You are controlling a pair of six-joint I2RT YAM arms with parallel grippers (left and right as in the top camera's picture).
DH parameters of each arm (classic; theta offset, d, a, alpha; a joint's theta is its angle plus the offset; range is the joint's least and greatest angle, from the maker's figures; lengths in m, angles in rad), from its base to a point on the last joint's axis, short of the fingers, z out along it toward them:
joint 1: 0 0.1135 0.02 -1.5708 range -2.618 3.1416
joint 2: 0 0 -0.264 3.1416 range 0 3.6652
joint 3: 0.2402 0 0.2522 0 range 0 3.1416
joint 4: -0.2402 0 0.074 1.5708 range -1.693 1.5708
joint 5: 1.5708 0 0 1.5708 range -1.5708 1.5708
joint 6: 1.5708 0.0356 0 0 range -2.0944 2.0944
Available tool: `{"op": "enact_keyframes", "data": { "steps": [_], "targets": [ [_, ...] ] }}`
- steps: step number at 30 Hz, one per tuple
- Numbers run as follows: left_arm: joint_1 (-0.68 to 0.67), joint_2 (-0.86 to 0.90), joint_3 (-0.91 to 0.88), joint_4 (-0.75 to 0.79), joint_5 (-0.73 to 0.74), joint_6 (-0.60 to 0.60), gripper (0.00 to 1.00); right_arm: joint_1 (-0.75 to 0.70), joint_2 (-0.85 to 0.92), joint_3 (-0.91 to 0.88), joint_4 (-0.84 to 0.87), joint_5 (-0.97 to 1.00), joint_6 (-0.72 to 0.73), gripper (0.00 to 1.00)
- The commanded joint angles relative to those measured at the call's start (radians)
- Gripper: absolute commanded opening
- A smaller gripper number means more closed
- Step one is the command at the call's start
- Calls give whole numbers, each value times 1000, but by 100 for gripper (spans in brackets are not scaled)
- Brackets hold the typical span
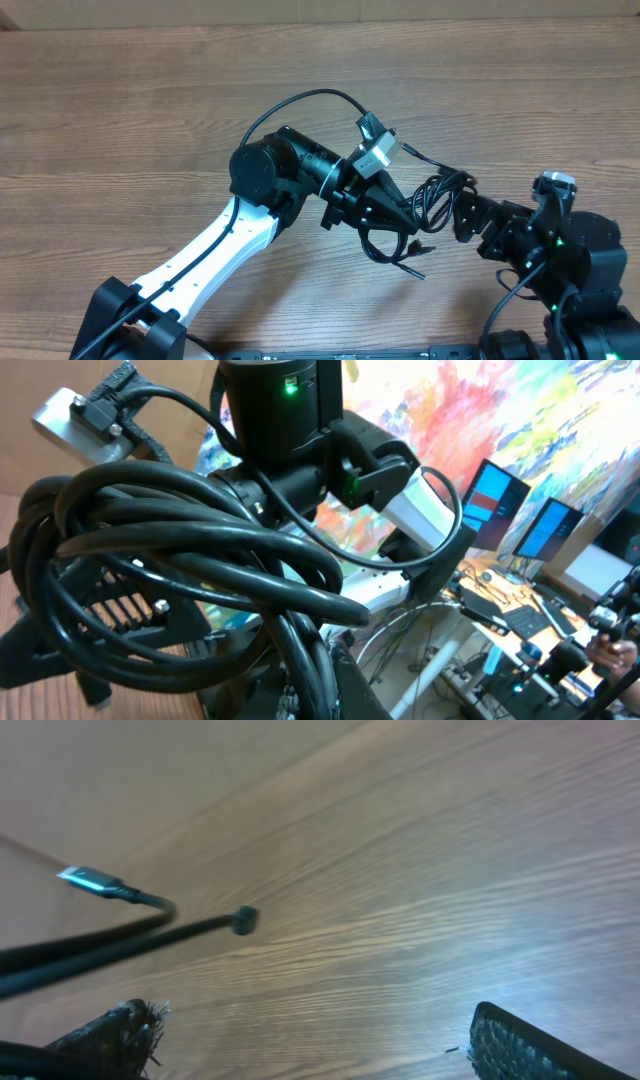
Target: Untangle cables
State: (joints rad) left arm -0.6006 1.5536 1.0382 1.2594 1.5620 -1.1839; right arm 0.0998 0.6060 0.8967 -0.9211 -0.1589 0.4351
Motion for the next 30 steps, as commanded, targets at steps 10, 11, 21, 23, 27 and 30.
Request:
{"op": "enact_keyframes", "data": {
  "steps": [10,11,21,23,27,30],
  "targets": [
    [61,-5,19,32,-100,119,4,3,-8,122,-43,-77,-105,100],
    [71,-5,19,32,-111,142,4,3,-8,122,-29,-125,-138,100],
    [105,-5,20,32,-240,324,4,3,-8,122,20,-314,-276,100],
    [110,-5,20,-11,-330,314,4,3,-8,122,26,-314,-259,100],
    [121,-5,20,-143,-542,279,4,3,-7,122,45,-314,-217,100],
    [122,-5,23,-237,-682,234,4,3,-7,122,49,-303,-196,100]
  ]
}}
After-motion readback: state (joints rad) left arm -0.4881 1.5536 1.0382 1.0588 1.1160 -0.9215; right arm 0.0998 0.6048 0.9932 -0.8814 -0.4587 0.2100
